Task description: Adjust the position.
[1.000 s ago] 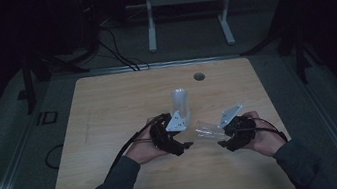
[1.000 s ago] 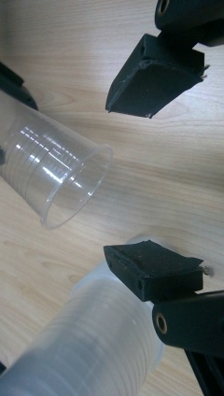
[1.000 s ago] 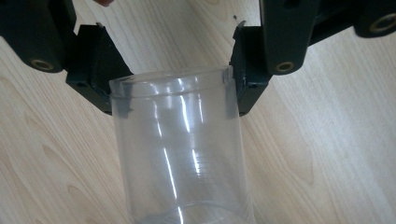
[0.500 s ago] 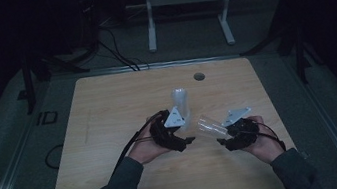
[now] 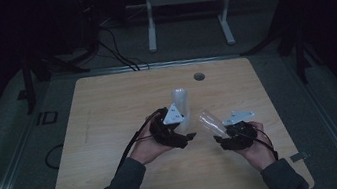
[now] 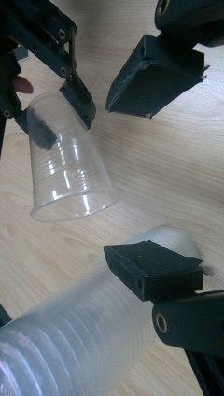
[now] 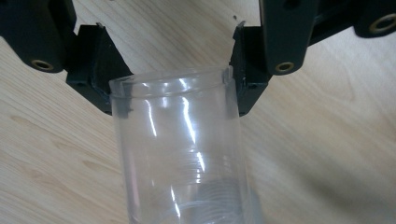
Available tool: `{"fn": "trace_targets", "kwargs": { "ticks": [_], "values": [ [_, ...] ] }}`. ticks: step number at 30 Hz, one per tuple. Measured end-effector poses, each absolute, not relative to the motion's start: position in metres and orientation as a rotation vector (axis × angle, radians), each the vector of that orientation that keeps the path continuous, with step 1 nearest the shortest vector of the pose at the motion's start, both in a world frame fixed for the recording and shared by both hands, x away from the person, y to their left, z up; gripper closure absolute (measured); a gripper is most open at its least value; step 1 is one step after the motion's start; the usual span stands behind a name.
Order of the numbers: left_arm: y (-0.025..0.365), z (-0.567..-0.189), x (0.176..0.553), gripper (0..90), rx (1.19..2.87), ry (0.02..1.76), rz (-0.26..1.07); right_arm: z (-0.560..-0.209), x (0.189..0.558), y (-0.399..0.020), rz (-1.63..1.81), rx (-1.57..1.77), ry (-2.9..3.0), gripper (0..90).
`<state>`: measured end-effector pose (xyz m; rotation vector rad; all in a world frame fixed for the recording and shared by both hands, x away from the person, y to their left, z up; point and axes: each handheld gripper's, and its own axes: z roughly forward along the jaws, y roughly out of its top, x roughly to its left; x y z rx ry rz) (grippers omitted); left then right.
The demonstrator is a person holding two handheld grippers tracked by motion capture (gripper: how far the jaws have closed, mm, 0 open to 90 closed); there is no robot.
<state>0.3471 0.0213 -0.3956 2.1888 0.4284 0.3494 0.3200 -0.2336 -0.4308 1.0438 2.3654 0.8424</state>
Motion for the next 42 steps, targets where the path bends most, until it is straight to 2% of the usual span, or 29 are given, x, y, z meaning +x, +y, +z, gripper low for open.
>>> {"fn": "trace_targets", "kwargs": {
  "ticks": [10, 21, 42],
  "values": [
    [0.019, -0.394, 0.347, 26.0, 2.126, 0.490, 0.362, -0.433, 0.313, -0.235, 0.912, 1.160, 2.199, 41.8],
    [0.017, -0.389, 0.347, 26.1, 2.054, 0.544, 0.356, -0.443, 0.304, -0.225, 0.997, 1.148, 2.057, 41.8],
    [0.004, -0.389, 0.350, 26.1, 1.972, 0.578, 0.241, -0.442, 0.296, -0.226, 1.141, 1.119, 1.893, 41.7]
  ]
}}
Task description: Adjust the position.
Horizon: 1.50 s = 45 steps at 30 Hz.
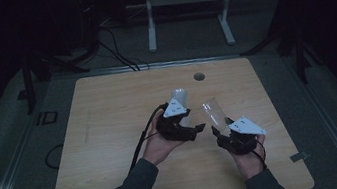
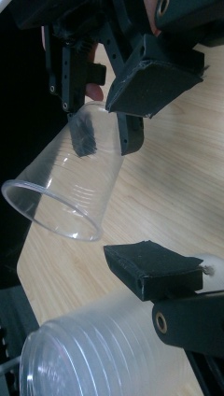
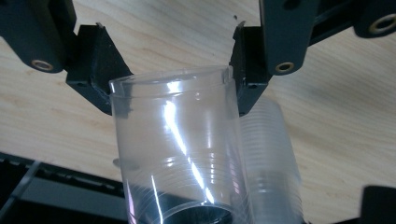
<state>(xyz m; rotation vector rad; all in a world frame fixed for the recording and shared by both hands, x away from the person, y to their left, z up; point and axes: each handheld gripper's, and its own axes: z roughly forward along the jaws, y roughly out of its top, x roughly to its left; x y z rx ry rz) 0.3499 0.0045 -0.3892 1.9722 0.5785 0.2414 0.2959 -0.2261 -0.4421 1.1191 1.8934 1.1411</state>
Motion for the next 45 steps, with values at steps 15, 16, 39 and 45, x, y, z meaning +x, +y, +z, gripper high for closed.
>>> {"fn": "trace_targets", "kwargs": {
  "ticks": [15, 16, 39, 45],
  "values": [
    [-0.003, -0.393, 0.351, 26.2, 1.970, 0.579, 0.188, -0.440, 0.289, -0.224, 1.203, 1.076, 1.814, 41.7],
    [-0.004, -0.393, 0.351, 26.2, 1.971, 0.579, 0.187, -0.440, 0.289, -0.224, 1.204, 1.074, 1.811, 41.7],
    [-0.010, -0.394, 0.353, 24.5, 1.928, 0.592, 0.101, -0.433, 0.282, -0.222, 1.253, 1.028, 1.749, 41.6],
    [-0.010, -0.393, 0.355, 23.6, 1.910, 0.600, 0.078, -0.432, 0.280, -0.222, 1.266, 1.019, 1.736, 41.6]
  ]
}}
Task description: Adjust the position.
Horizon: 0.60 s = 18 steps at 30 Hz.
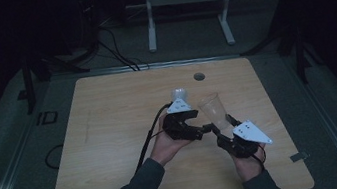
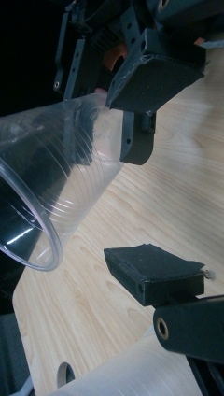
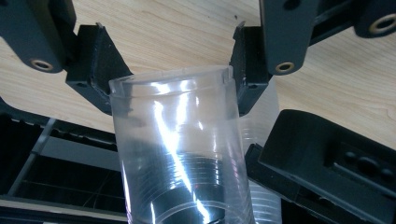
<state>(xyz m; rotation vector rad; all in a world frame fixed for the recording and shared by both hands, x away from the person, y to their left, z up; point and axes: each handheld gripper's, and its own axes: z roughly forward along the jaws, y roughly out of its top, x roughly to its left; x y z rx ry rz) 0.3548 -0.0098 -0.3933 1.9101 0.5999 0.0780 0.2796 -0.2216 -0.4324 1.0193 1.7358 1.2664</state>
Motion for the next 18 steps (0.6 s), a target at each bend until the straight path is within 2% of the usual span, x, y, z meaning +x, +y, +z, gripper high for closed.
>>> {"fn": "trace_targets", "kwargs": {
  "ticks": [18],
  "values": [
    [-0.0140, -0.3895, 0.3586, 17.4, 1.844, 0.613, 0.007, -0.4314, 0.2752, -0.2166, 1.291, 0.976, 1.734, 41.6]
  ]
}}
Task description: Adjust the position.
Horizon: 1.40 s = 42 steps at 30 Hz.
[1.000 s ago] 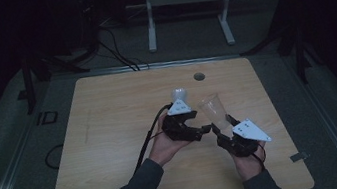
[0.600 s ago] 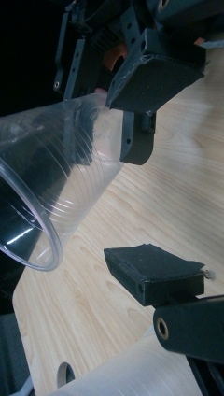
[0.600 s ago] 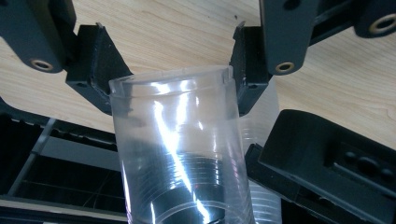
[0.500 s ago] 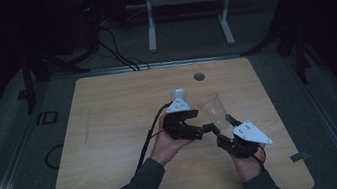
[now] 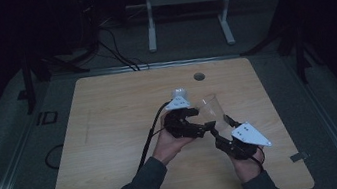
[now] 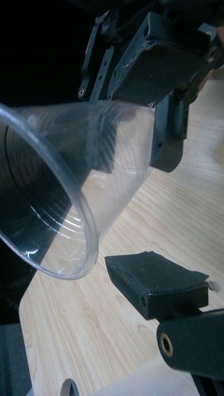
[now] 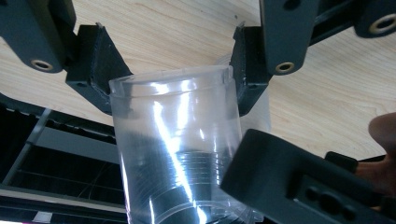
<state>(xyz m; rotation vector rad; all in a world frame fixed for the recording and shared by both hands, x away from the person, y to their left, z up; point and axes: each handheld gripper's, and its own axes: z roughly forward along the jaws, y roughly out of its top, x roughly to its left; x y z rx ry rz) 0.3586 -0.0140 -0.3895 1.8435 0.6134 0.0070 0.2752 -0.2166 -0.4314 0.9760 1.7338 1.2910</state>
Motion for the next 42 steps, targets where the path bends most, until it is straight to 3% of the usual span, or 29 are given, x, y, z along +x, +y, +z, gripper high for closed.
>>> {"fn": "trace_targets", "kwargs": {
  "ticks": [16, 23, 34, 42],
  "values": [
    [-0.0155, -0.3905, 0.3677, 16.7, 1.722, 0.663, -0.088, -0.4364, 0.2739, -0.2117, 1.304, 0.958, 1.759, 41.5],
    [-0.0184, -0.3918, 0.3662, 24.7, 1.691, 0.669, -0.112, -0.4377, 0.2742, -0.2102, 1.290, 0.941, 1.781, 41.3],
    [-0.0173, -0.3922, 0.3640, 29.5, 1.692, 0.668, -0.087, -0.4366, 0.2759, -0.2100, 1.273, 0.939, 1.818, 39.2],
    [-0.0156, -0.3927, 0.3639, 29.7, 1.719, 0.672, -0.050, -0.4322, 0.2821, -0.2133, 1.272, 0.934, 1.924, 29.8]
  ]
}}
